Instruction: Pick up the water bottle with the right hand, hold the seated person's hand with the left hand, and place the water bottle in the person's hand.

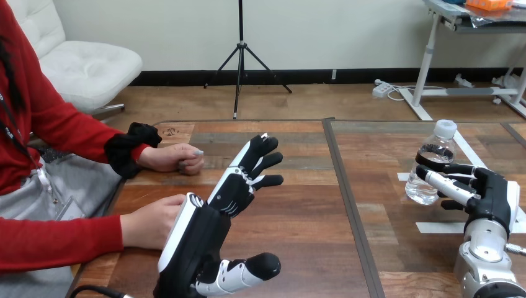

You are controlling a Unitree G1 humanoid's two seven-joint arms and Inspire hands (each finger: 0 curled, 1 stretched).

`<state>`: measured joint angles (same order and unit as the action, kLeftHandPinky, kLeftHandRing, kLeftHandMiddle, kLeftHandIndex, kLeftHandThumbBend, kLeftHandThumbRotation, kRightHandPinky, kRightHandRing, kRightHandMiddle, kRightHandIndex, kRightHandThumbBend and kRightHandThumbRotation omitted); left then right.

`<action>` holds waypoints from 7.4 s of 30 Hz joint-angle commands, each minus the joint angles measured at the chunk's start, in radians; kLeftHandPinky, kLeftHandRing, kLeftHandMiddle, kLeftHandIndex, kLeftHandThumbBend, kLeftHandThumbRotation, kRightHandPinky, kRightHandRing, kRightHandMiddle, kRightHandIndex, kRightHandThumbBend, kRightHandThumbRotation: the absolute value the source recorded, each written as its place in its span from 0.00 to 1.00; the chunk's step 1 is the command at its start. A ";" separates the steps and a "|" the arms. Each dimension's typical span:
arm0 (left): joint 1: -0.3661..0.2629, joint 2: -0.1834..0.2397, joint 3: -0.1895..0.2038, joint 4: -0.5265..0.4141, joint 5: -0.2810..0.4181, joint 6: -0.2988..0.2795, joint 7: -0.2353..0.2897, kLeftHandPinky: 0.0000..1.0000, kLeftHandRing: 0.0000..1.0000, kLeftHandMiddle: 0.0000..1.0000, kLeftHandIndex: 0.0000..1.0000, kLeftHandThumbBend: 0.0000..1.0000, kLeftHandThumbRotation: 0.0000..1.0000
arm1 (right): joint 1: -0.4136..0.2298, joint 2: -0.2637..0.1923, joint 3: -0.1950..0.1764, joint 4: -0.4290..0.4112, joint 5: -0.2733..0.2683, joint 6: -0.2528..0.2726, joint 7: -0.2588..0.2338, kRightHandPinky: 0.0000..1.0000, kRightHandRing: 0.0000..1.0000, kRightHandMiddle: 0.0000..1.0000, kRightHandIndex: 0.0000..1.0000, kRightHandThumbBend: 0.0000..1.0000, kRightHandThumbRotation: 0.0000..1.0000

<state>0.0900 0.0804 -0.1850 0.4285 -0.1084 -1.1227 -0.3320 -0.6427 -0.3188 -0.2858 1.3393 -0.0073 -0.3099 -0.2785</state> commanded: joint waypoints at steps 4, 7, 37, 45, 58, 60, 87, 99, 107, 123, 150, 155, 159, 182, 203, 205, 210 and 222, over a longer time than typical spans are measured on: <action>-0.076 -0.009 -0.006 0.001 -0.023 -0.011 -0.014 0.81 0.91 0.95 0.95 0.86 0.72 | -0.075 0.000 0.031 -0.039 -0.021 -0.024 0.001 0.35 0.42 0.49 0.48 0.93 0.00; -0.080 -0.012 -0.009 0.004 -0.033 -0.006 -0.022 0.82 0.92 0.95 0.95 0.87 0.72 | -0.071 0.002 0.036 -0.042 -0.021 -0.026 -0.001 0.36 0.43 0.50 0.49 0.94 0.00; -0.124 -0.030 0.004 0.061 -0.064 -0.023 -0.071 0.86 0.93 0.96 0.96 0.87 0.71 | 0.004 0.028 0.128 -0.133 -0.088 -0.021 -0.082 0.31 0.39 0.47 0.52 1.00 0.10; -0.137 -0.035 0.007 0.078 -0.072 -0.032 -0.079 0.87 0.93 0.96 0.97 0.86 0.71 | 0.051 0.042 0.149 -0.200 -0.099 -0.030 -0.098 0.30 0.39 0.46 0.51 1.00 0.12; -0.153 -0.036 0.014 0.097 -0.071 -0.035 -0.081 0.86 0.93 0.96 0.97 0.87 0.71 | 0.199 0.075 0.175 -0.452 -0.100 0.020 -0.076 0.28 0.37 0.44 0.47 0.98 0.15; -0.156 -0.036 0.013 0.100 -0.075 -0.034 -0.084 0.86 0.93 0.96 0.97 0.87 0.71 | 0.221 0.079 0.179 -0.493 -0.103 0.033 -0.075 0.27 0.35 0.42 0.47 0.98 0.15; -0.186 -0.033 0.021 0.127 -0.087 -0.032 -0.091 0.86 0.93 0.96 0.97 0.88 0.71 | 0.556 0.079 0.214 -1.113 -0.123 0.325 0.044 0.16 0.24 0.34 0.42 0.96 0.27; -0.201 -0.029 0.024 0.135 -0.083 -0.014 -0.095 0.86 0.93 0.96 0.97 0.88 0.71 | 0.647 0.064 0.208 -1.298 -0.159 0.296 0.062 0.15 0.21 0.29 0.35 0.97 0.29; -0.218 -0.036 0.030 0.155 -0.075 -0.020 -0.091 0.86 0.93 0.97 0.97 0.88 0.71 | 0.684 0.055 0.199 -1.379 -0.228 0.177 0.017 0.13 0.19 0.26 0.32 0.98 0.30; -0.243 -0.046 0.034 0.185 -0.066 -0.025 -0.082 0.85 0.93 0.96 0.97 0.89 0.71 | 0.671 0.055 0.161 -1.473 -0.349 0.054 -0.087 0.17 0.22 0.29 0.36 0.97 0.22; -0.257 -0.056 0.038 0.209 -0.070 -0.043 -0.090 0.87 0.94 0.97 0.98 0.91 0.71 | 0.505 -0.058 0.092 -1.408 -0.363 0.035 -0.042 0.50 0.61 0.64 0.65 0.92 0.25; -0.253 -0.059 0.041 0.209 -0.065 -0.045 -0.086 0.87 0.94 0.97 0.97 0.91 0.71 | 0.477 -0.080 0.089 -1.387 -0.359 0.034 -0.023 0.52 0.64 0.67 0.68 0.91 0.25; -0.252 -0.063 0.041 0.210 -0.065 -0.048 -0.086 0.87 0.94 0.97 0.97 0.91 0.71 | 0.461 -0.093 0.087 -1.378 -0.364 0.042 -0.011 0.54 0.66 0.69 0.70 0.91 0.26; -0.238 -0.076 0.045 0.203 -0.041 -0.057 -0.076 0.87 0.94 0.97 0.97 0.91 0.72 | 0.261 -0.212 0.133 -1.120 -0.454 0.034 0.043 0.61 0.71 0.75 0.77 0.95 0.39; -0.228 -0.088 0.031 0.211 -0.056 -0.075 -0.093 0.90 0.95 0.98 0.98 0.87 0.71 | 0.000 -0.286 0.257 -0.679 -0.535 0.039 0.043 0.62 0.76 0.78 0.80 1.00 0.45; -0.227 -0.089 0.029 0.210 -0.060 -0.075 -0.096 0.90 0.95 0.98 0.98 0.87 0.70 | -0.030 -0.290 0.275 -0.626 -0.550 0.044 0.042 0.62 0.77 0.79 0.81 1.00 0.46; -0.224 -0.091 0.029 0.212 -0.060 -0.080 -0.099 0.90 0.95 0.98 0.98 0.87 0.70 | -0.092 -0.297 0.315 -0.509 -0.583 0.039 0.024 0.63 0.80 0.81 0.82 1.00 0.47; -0.209 -0.103 0.034 0.205 -0.055 -0.093 -0.091 0.89 0.94 0.97 0.98 0.86 0.71 | -0.217 -0.298 0.411 -0.273 -0.666 0.045 -0.025 0.69 0.87 0.82 0.83 1.00 0.51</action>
<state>-0.0956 -0.0066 -0.1501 0.6346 -0.1502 -1.1811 -0.4297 -0.6601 -0.5670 0.0603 0.9226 -0.6290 -0.2554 -0.2514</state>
